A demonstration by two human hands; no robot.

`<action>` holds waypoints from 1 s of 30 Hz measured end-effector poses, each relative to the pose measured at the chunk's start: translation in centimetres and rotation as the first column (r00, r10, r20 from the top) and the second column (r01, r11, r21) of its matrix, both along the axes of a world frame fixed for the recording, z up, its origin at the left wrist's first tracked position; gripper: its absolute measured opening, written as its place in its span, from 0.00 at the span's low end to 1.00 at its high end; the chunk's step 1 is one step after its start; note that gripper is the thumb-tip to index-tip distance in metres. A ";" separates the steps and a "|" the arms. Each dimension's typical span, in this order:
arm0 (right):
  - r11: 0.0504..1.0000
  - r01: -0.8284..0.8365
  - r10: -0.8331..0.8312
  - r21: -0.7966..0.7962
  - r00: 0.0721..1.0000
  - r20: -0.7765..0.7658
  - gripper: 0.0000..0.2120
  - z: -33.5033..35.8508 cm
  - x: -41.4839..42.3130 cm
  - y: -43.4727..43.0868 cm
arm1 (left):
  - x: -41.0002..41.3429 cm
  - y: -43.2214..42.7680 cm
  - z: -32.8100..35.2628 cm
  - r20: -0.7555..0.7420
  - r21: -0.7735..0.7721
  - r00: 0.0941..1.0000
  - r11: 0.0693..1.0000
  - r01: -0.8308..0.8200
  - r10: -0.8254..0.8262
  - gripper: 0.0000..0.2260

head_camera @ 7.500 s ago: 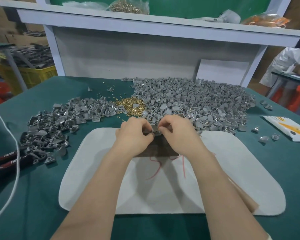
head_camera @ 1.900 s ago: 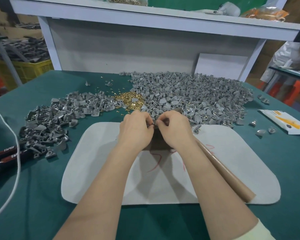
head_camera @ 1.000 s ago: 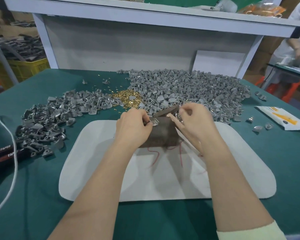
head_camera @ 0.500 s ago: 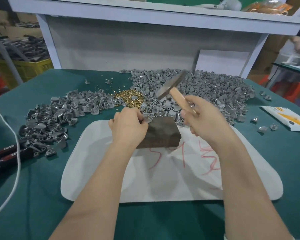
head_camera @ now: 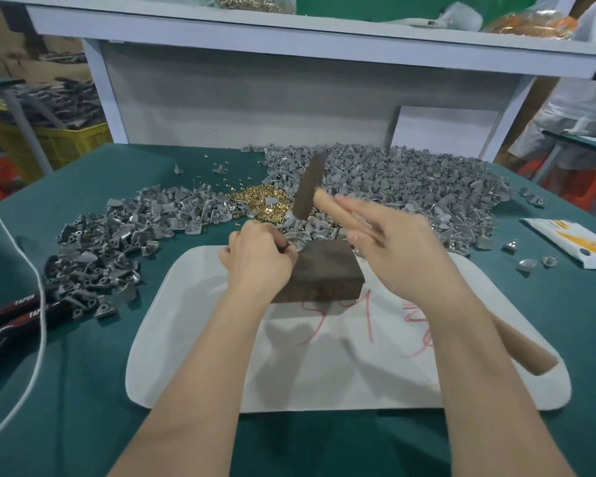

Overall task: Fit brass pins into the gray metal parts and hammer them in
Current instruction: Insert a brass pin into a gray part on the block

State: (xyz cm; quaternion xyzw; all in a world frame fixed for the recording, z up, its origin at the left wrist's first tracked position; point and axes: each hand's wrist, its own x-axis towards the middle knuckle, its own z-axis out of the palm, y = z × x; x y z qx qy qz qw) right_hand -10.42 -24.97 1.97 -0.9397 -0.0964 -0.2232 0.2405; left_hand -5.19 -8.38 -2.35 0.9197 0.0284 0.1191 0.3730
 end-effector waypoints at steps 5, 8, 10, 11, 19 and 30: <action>0.996 -0.056 0.047 -0.065 0.989 -0.140 0.22 -0.1 0.1 -0.1 | 0.1 0.0 0.0 -0.016 0.005 1.000 1.000 -0.002 0.002 0.07; 0.995 -0.027 0.014 -0.092 0.990 -0.139 0.22 -0.3 0.0 -0.1 | 0.1 0.1 0.0 -0.019 -0.006 1.000 1.000 0.002 -0.002 0.06; 1.000 0.008 -0.009 -0.026 0.999 -0.039 0.22 -0.1 -0.1 0.0 | 0.1 0.0 0.0 -0.009 0.009 1.000 1.000 0.001 -0.001 0.06; 0.999 0.023 -0.023 0.026 1.000 0.003 0.22 0.0 -0.1 0.0 | 0.1 0.0 -0.1 -0.002 0.014 1.000 1.000 0.000 0.000 0.06; 0.998 -0.020 0.011 -0.058 0.990 -0.144 0.22 0.0 -0.3 0.2 | 0.0 0.0 0.1 -0.019 0.019 1.000 1.000 0.011 -0.010 0.05; 0.999 -0.008 0.016 0.043 0.982 -0.187 0.21 -0.8 0.4 -0.2 | -0.1 0.1 0.2 -0.021 0.055 1.000 0.998 0.022 -0.020 0.03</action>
